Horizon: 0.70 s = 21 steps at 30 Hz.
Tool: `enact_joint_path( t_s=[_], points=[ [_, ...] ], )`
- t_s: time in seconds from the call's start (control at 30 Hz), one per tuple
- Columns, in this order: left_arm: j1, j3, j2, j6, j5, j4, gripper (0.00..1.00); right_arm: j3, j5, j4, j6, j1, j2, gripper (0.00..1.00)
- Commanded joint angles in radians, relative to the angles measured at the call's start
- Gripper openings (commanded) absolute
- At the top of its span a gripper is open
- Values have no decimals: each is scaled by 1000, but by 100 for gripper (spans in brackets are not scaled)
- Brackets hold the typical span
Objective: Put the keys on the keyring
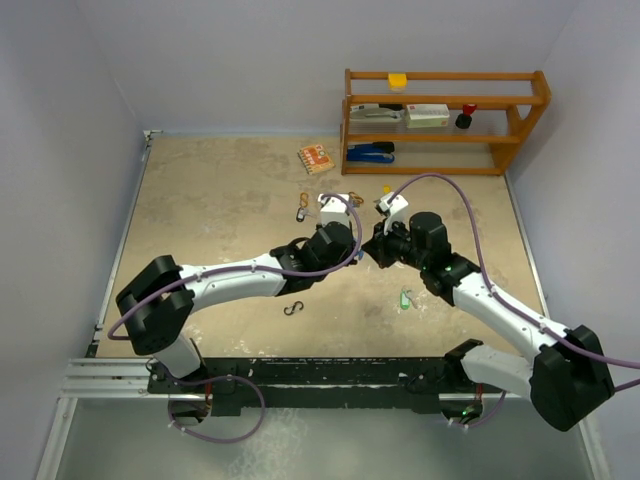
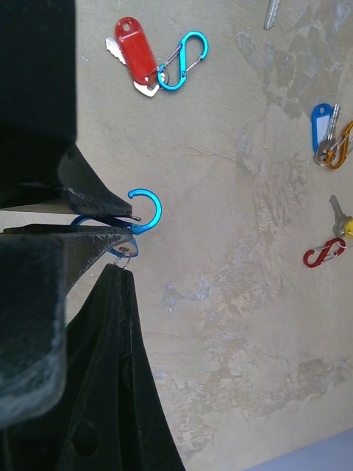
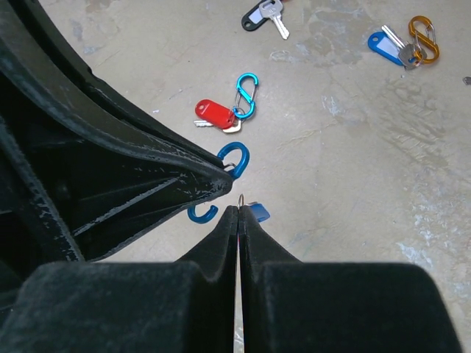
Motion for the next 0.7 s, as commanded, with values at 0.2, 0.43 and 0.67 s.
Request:
enact_joint_path(
  t_s=[0.2, 0.43, 0.67],
  points=[
    [3, 18, 18, 21, 12, 57, 0, 0, -25, 36, -25, 9, -33, 0],
    [3, 29, 26, 24, 10, 57, 0, -2, -29, 31, -27, 15, -29, 0],
    [3, 40, 26, 30, 9, 53, 0, -4, -25, 22, -32, 19, -24, 0]
  ],
)
